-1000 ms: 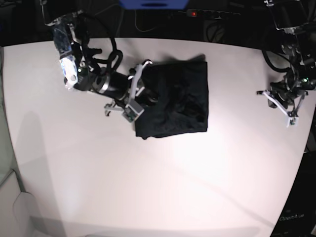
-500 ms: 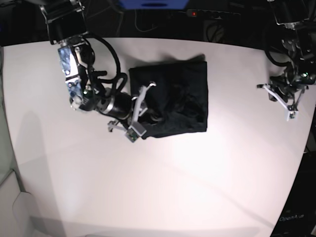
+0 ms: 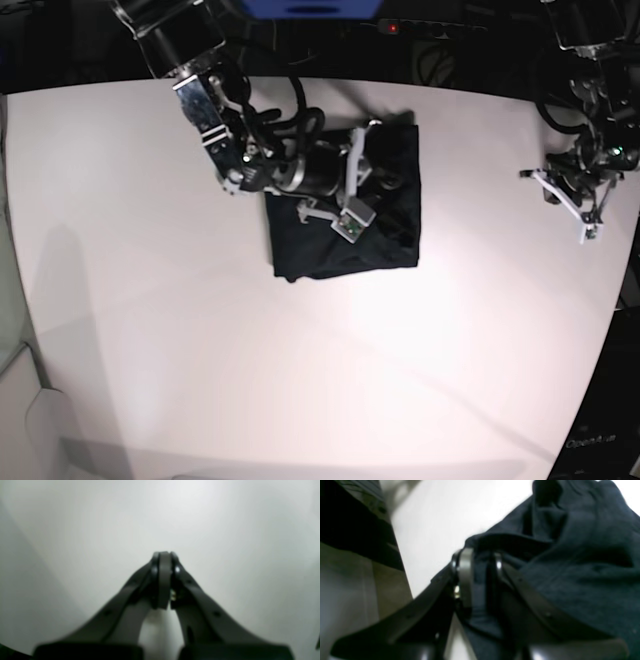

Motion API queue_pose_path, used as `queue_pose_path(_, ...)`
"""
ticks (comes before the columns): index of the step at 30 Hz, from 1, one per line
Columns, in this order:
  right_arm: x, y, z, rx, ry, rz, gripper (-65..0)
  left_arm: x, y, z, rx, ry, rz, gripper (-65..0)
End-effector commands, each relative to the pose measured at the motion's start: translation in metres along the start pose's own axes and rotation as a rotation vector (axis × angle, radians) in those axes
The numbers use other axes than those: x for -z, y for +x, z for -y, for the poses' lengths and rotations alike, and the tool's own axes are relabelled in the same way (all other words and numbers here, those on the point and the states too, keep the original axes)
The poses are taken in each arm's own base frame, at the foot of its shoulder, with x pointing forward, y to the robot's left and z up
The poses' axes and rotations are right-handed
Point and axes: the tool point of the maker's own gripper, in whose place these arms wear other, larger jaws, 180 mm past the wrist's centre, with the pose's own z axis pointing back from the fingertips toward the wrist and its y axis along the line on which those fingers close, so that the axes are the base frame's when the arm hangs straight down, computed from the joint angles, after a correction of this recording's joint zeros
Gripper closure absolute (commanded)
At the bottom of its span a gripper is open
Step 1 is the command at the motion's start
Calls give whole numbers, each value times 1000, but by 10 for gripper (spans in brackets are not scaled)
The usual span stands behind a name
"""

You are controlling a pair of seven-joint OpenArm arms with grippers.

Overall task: Fold the T-shirt properly
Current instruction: 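Grasp the bundle's corner with the right gripper and drag it toward the robot's right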

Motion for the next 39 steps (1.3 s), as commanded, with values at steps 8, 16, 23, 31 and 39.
queue_pose_path(8, 8, -6, -7, 33, 34, 20, -132, -5, 13, -6, 10, 11, 41, 0)
queue_pose_path(16, 24, -36, -65, 29, 158, -50, -132, -5, 17, -5, 6, 8, 50, 0)
queue_pose_path(23, 32, -39, -96, 23, 224, -56, -132, -5, 18, -5, 3, 5, 55, 0)
queue_pose_path(31, 14, -11, -80, -87, 193, -8, -132, -5, 15, -5, 3, 5, 48, 0)
queue_pose_path(39, -13, 27, -72, -225, 151, 50, -132, -5, 15, -5, 4, 6, 48, 0)
